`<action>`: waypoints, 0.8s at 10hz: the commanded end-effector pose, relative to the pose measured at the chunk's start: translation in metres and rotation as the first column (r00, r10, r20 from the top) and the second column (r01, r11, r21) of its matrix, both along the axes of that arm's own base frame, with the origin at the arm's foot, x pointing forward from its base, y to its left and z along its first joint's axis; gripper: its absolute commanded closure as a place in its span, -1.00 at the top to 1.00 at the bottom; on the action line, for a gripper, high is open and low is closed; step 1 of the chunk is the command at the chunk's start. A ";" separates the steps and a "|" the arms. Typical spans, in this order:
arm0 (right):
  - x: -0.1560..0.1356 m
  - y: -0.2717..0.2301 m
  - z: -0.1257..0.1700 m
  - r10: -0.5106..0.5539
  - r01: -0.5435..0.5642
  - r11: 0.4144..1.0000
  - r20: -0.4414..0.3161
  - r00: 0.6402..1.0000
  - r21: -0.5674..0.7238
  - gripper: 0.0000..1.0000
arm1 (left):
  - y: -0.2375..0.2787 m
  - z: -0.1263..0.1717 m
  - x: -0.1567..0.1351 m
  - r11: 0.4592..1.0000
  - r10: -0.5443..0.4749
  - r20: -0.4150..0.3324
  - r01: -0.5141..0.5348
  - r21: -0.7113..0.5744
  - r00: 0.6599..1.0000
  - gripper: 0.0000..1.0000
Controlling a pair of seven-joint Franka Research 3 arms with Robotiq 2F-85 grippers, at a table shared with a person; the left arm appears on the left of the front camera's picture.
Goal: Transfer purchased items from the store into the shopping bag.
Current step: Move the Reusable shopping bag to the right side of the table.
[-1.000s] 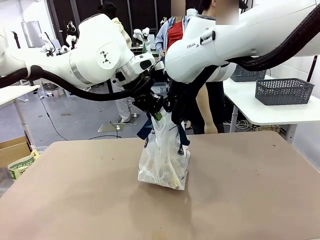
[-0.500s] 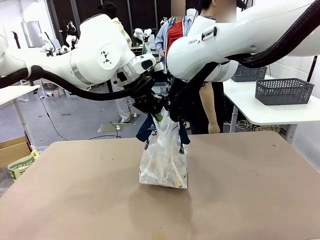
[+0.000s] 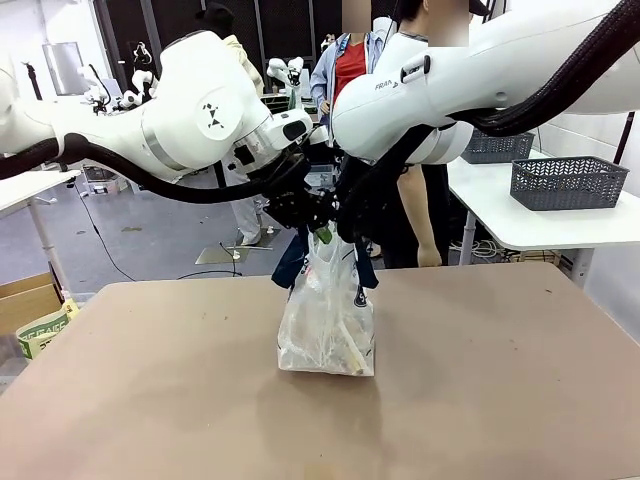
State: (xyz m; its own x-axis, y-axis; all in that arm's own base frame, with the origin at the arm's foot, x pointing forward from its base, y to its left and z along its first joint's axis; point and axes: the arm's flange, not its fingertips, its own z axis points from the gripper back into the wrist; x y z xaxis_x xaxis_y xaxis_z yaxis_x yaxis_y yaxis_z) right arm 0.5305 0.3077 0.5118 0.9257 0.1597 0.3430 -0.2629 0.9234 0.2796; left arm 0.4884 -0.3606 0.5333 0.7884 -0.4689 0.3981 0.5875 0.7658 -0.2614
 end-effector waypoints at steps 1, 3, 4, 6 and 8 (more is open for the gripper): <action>0.005 -0.002 -0.001 0.002 -0.002 0.999 -0.006 1.000 0.033 -1.00 | 0.010 -0.007 -0.016 0.996 -0.046 -0.006 0.045 -0.071 0.999 0.98; 0.006 -0.003 0.000 0.010 -0.009 0.999 -0.002 1.000 0.034 -1.00 | 0.018 -0.009 -0.031 0.991 -0.066 0.003 0.066 -0.120 0.998 1.00; 0.007 -0.004 -0.001 0.027 -0.027 0.999 -0.007 1.000 0.040 -1.00 | 0.024 -0.009 -0.036 0.989 -0.053 0.009 0.054 -0.136 0.999 1.00; 0.008 -0.004 -0.002 0.042 -0.041 0.999 -0.007 0.999 0.029 -1.00 | 0.031 -0.007 -0.043 0.984 -0.045 0.025 0.049 -0.170 0.999 1.00; 0.007 -0.004 -0.004 0.033 -0.033 0.999 -0.011 0.999 0.029 -1.00 | 0.027 -0.004 -0.046 0.976 -0.069 0.031 0.074 -0.203 0.997 1.00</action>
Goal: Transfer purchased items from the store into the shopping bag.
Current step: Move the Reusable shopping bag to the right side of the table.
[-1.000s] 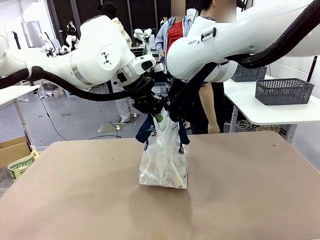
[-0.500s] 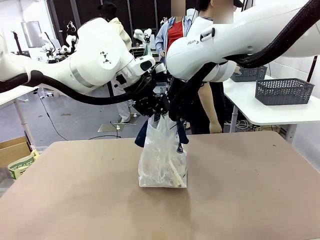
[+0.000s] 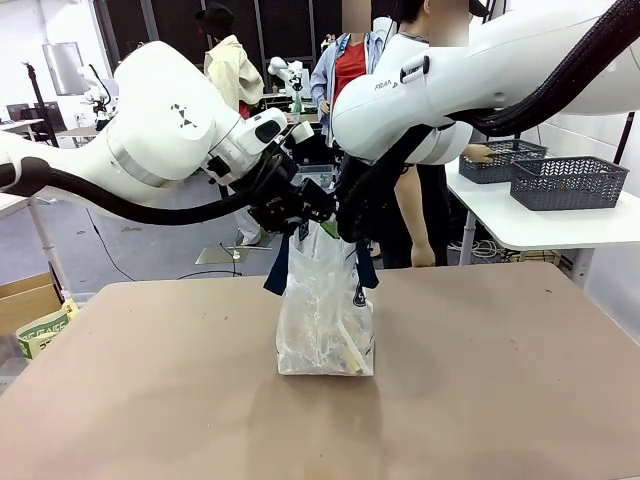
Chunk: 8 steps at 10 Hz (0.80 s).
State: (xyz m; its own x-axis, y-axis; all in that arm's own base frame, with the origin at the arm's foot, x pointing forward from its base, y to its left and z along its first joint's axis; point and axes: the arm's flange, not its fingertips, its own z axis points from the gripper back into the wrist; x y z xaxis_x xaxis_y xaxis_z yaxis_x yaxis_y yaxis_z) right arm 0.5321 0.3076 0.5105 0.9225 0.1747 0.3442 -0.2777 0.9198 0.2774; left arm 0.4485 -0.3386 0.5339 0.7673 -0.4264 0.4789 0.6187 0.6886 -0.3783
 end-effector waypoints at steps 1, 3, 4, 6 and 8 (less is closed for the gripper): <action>0.007 -0.004 -0.003 0.012 -0.011 0.999 -0.013 1.000 0.030 -1.00 | 0.002 -0.005 -0.004 0.998 -0.038 0.029 0.039 -0.048 0.999 1.00; 0.007 -0.004 -0.004 0.007 -0.006 0.999 -0.013 1.000 0.034 -1.00 | -0.002 -0.002 0.000 0.999 -0.029 0.038 0.030 -0.042 0.999 1.00; 0.007 -0.003 -0.004 0.012 -0.011 0.999 -0.012 1.000 0.038 -1.00 | -0.004 -0.001 0.003 0.999 -0.023 0.044 0.025 -0.046 0.999 1.00; 0.006 -0.003 -0.004 0.018 -0.018 0.999 -0.012 1.000 0.037 -1.00 | -0.006 0.002 0.006 0.999 -0.013 0.051 0.015 -0.048 0.999 1.00; 0.006 -0.003 -0.005 0.020 -0.020 0.999 -0.009 1.000 0.041 -1.00 | -0.008 0.005 0.007 0.998 -0.007 0.063 0.011 -0.066 0.998 1.00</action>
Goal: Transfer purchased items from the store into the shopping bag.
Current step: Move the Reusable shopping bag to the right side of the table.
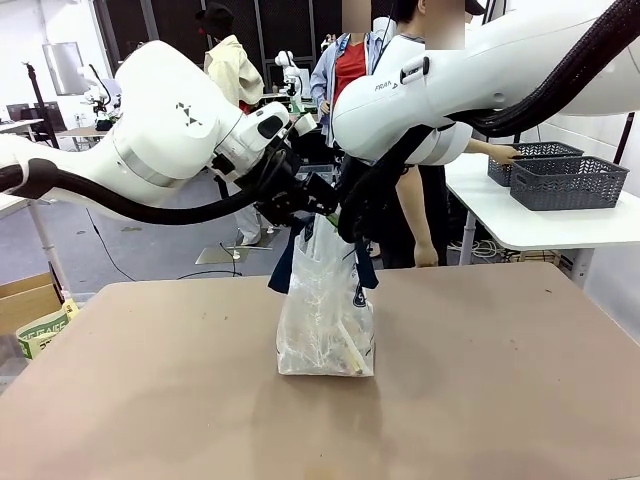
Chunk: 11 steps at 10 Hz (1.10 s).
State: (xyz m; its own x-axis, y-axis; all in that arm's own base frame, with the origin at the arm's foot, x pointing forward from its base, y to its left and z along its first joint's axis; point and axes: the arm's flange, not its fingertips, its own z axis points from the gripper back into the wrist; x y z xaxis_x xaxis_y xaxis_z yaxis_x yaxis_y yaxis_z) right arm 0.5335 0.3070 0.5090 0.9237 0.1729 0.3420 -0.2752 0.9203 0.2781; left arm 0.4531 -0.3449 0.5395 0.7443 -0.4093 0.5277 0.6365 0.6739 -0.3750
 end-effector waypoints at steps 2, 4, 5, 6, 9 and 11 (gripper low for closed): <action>0.006 -0.002 -0.003 0.034 -0.034 0.998 -0.005 0.999 0.058 -1.00 | -0.002 0.000 0.005 0.999 -0.002 0.015 0.002 -0.036 1.000 1.00; 0.008 -0.001 -0.004 0.039 -0.039 0.997 0.004 0.999 0.073 -1.00 | -0.011 -0.007 0.012 1.000 -0.007 -0.008 0.007 -0.022 1.000 1.00; 0.008 0.000 -0.005 0.042 -0.042 0.996 0.010 0.999 0.081 -1.00 | -0.015 -0.010 0.015 1.000 0.007 -0.011 -0.007 0.001 1.000 1.00; 0.008 -0.001 -0.005 0.041 -0.042 0.995 0.018 0.999 0.086 -1.00 | -0.018 -0.012 0.018 0.999 0.025 -0.008 -0.025 0.022 1.000 1.00; 0.009 0.000 -0.008 0.042 -0.043 0.993 0.010 0.999 0.106 -1.00 | -0.028 -0.010 0.018 0.995 0.050 0.003 -0.050 0.088 0.999 1.00; 0.010 -0.001 -0.009 0.043 -0.044 0.993 0.009 0.999 0.111 -1.00 | -0.032 -0.012 0.019 0.984 0.080 0.008 -0.080 0.160 0.997 1.00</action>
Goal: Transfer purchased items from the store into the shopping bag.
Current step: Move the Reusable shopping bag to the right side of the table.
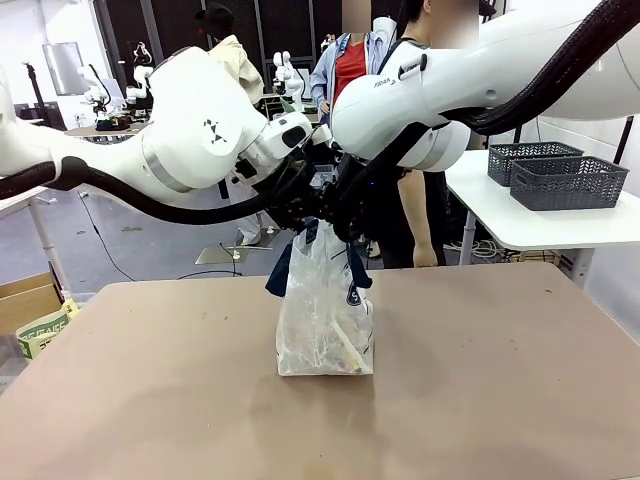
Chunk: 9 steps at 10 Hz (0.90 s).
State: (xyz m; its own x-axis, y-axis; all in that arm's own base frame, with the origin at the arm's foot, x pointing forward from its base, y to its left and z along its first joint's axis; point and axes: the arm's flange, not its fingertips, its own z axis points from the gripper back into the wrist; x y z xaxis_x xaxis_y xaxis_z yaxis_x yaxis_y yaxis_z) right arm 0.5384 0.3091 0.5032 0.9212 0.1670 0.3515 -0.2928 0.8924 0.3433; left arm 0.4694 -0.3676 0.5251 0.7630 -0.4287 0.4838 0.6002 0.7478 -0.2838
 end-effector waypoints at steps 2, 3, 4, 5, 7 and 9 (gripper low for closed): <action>0.004 -0.002 -0.003 0.026 -0.026 0.999 0.010 1.000 0.042 -1.00 | -0.010 -0.001 0.002 0.994 0.054 -0.007 -0.054 0.093 0.998 0.60; 0.004 -0.002 -0.003 0.026 -0.026 0.999 0.011 1.000 0.044 -1.00 | -0.009 0.000 0.002 0.991 0.071 0.001 -0.070 0.112 0.998 0.21; 0.004 -0.002 -0.003 0.029 -0.029 0.999 0.008 1.000 0.045 -1.00 | -0.009 0.000 0.002 0.992 0.067 0.003 -0.067 0.110 0.998 -0.19; 0.004 -0.002 -0.003 0.029 -0.029 0.999 0.006 1.000 0.044 -1.00 | -0.007 0.000 0.001 0.993 0.064 0.003 -0.064 0.102 0.998 -0.59; 0.004 -0.003 -0.003 0.034 -0.034 0.998 0.005 0.999 0.045 -1.00 | -0.006 -0.002 0.002 0.991 0.070 -0.009 -0.069 0.112 0.998 -1.00; 0.003 -0.003 -0.004 0.040 -0.040 0.998 0.003 0.999 0.045 -1.00 | -0.007 -0.007 0.004 0.992 0.054 -0.026 -0.050 0.117 0.998 -1.00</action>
